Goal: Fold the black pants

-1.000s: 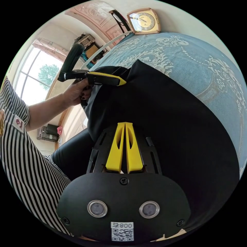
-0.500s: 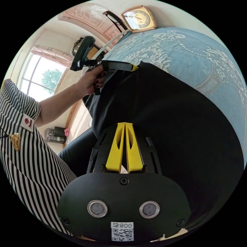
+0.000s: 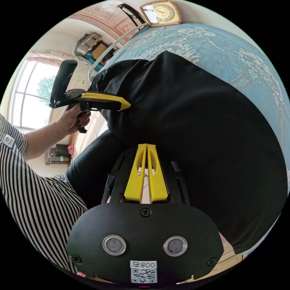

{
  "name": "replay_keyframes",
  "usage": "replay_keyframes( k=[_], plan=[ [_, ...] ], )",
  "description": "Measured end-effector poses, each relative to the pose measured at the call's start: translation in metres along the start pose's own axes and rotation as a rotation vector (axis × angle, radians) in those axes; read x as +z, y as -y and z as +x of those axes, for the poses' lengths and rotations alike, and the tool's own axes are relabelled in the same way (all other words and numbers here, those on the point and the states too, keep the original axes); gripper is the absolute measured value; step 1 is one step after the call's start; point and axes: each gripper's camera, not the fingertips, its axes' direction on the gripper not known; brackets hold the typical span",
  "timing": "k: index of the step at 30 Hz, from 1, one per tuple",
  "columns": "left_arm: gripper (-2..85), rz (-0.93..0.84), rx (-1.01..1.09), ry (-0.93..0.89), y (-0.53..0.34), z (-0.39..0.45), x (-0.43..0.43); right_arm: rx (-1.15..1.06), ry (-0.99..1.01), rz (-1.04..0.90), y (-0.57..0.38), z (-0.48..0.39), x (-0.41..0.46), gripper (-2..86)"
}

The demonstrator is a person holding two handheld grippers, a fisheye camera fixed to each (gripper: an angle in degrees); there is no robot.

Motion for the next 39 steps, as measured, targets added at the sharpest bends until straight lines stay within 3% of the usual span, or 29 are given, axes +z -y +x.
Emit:
replay_keyframes(
  k=[4,7,11,16,19,22,29,34,39],
  plan=[
    [0.1,0.037,0.025,-0.01,-0.008,0.026,-0.012,0.024,-0.076,0.031,-0.015,-0.005,-0.011,0.1],
    [0.1,-0.083,-0.02,0.05,-0.009,0.033,0.009,0.074,-0.108,0.006,-0.021,0.009,0.005,0.1],
    [0.1,0.045,-0.095,0.015,-0.018,0.043,-0.015,0.125,-0.059,0.037,-0.028,0.014,-0.002,0.1],
    [0.0,0.144,-0.312,0.288,-0.043,0.023,-0.052,0.125,-0.147,0.046,-0.035,0.011,-0.004,0.1],
    [0.1,0.069,-0.468,0.458,-0.049,-0.001,-0.049,0.174,-0.172,0.027,-0.041,0.026,0.01,0.0],
    [0.1,0.083,-0.477,0.367,-0.047,0.0,-0.046,0.212,-0.159,0.038,-0.05,0.031,0.014,0.0],
    [0.2,0.046,-0.39,0.41,-0.019,0.055,-0.042,0.277,-0.204,0.053,-0.078,0.036,0.024,0.0],
    [1.0,0.206,-0.202,0.158,0.01,0.12,-0.048,0.354,-0.222,0.144,-0.128,0.048,0.015,0.2],
    [4.3,0.161,0.011,-0.064,0.067,0.191,-0.022,0.583,-0.138,0.376,-0.227,0.089,-0.012,0.7]
  ],
)
